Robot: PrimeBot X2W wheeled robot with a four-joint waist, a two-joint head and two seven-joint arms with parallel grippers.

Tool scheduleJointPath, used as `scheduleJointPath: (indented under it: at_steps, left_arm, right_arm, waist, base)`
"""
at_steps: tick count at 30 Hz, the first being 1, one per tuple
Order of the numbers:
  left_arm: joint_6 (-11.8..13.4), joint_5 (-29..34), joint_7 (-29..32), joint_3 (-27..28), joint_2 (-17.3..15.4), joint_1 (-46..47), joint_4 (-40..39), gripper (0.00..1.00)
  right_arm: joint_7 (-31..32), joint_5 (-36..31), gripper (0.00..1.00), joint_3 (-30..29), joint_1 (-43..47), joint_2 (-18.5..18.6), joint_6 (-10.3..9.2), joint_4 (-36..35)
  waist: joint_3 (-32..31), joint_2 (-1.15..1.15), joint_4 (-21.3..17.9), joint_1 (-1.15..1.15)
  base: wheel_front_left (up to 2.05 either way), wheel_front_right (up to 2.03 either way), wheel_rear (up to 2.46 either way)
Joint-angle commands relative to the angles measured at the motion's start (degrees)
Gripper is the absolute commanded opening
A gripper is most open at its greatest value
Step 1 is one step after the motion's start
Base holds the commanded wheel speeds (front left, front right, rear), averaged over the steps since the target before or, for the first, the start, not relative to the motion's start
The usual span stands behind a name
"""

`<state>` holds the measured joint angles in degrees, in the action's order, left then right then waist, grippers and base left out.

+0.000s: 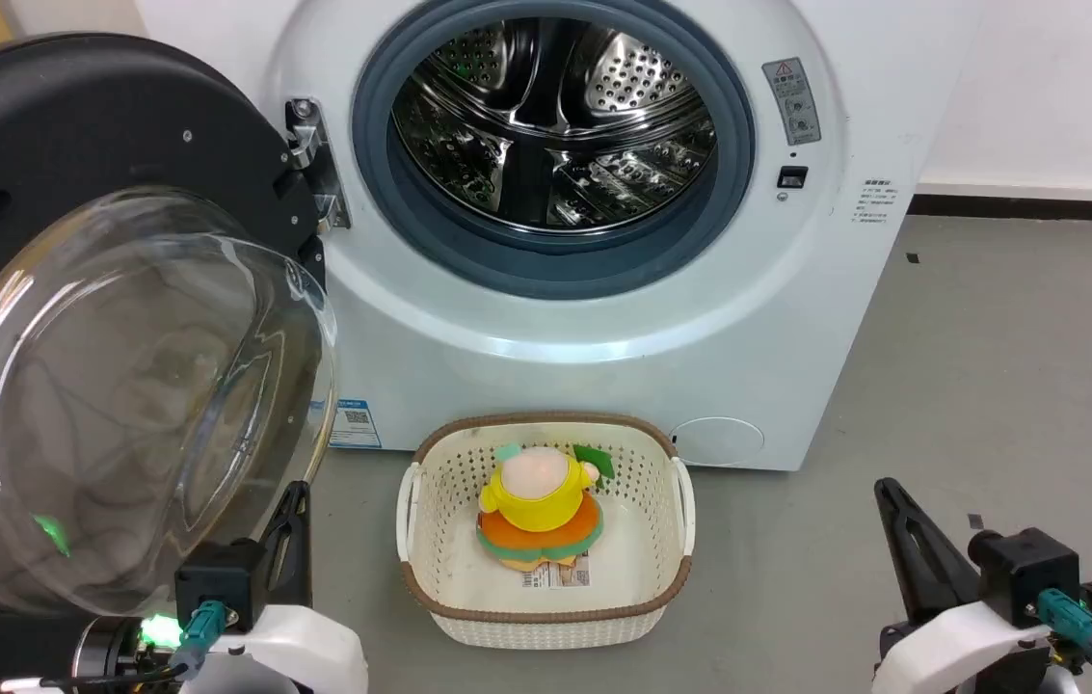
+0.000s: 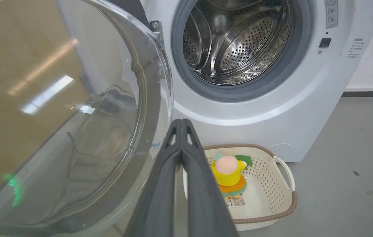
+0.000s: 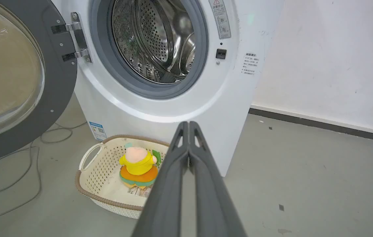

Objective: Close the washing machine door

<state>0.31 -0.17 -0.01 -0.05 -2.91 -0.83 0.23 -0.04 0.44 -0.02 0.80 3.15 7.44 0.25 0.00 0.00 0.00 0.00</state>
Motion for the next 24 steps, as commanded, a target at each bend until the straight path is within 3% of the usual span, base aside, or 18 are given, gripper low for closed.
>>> scheduleJointPath:
  at_steps: [1,12,13,24]
  left_arm:
    - [-0.3,0.2,0.0,0.0,0.0,0.8,-0.2,0.0]
    - [-0.3,0.2,0.0,0.0,0.0,0.8,-0.2,0.0]
    - [0.0,0.0,0.0,0.0,0.0,0.0,0.0,1.0]
    - [0.7,0.1,-1.2,-0.8,0.0,0.1,0.3,1.0]
  right_arm:
    - [0.0,-0.4,0.0,0.0,-0.8,-0.3,0.05,-0.2]
    - [0.0,-0.4,0.0,0.0,-0.8,-0.3,0.05,-0.2]
    - [0.0,0.0,1.0,0.0,0.0,0.0,0.0,0.0]
    - [-1.2,0.8,1.0,0.0,0.2,0.1,0.0,-0.1]
  waist:
    - [0.0,0.0,0.0,0.0]
    - [0.0,0.0,0.0,0.0]
    - [0.0,0.0,0.0,0.0]
    - [0.0,0.0,0.1,0.0]
  base:
    - [0.0,0.0,0.0]
    - [0.0,0.0,0.0]
    - [0.0,0.0,0.0]
    - [0.0,0.0,0.0]
